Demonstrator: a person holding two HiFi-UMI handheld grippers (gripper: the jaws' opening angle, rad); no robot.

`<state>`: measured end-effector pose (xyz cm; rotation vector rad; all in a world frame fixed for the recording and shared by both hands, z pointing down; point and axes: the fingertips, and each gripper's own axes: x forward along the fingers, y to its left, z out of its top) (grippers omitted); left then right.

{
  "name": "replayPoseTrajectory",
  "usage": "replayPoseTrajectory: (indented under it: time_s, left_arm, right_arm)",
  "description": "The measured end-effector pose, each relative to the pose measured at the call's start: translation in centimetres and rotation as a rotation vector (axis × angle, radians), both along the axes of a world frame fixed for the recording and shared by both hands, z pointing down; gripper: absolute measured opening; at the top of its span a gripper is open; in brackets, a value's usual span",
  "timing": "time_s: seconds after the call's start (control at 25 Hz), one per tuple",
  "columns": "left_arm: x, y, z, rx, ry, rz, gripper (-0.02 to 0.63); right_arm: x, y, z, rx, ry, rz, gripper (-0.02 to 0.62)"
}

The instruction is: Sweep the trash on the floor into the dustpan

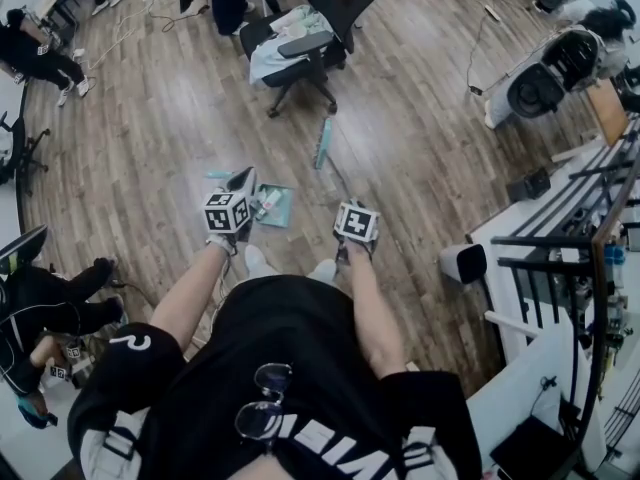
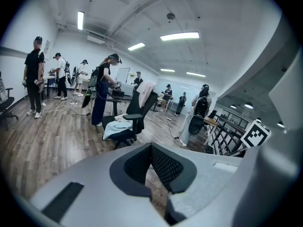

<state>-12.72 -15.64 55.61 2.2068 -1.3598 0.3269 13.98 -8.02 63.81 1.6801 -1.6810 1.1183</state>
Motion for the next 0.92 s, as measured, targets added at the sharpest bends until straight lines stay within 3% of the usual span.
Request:
replayPoseTrajectory:
  time_s: [0.44,0.6,0.92]
  left_arm:
    - [-0.6,-0.1,0.0,-0.005,-0.004,0.0,-0.003]
    - [-0.6,0.1,0.0,-0.004,-0.001,0.0,-0.003]
    - [-0.9,-0.4,0.2,-0.008,0.003,0.003,-0.003]
  right_arm:
    - [0.5,0.3,0.1,-0.019,0.044,0.011,0.084]
    - [-0.7,0.1,0.1,0.002,-0.016,-0.001,0.084]
    - [-1.3,-0.8,-0.2,0.018,-0.016,-0.007,0.084]
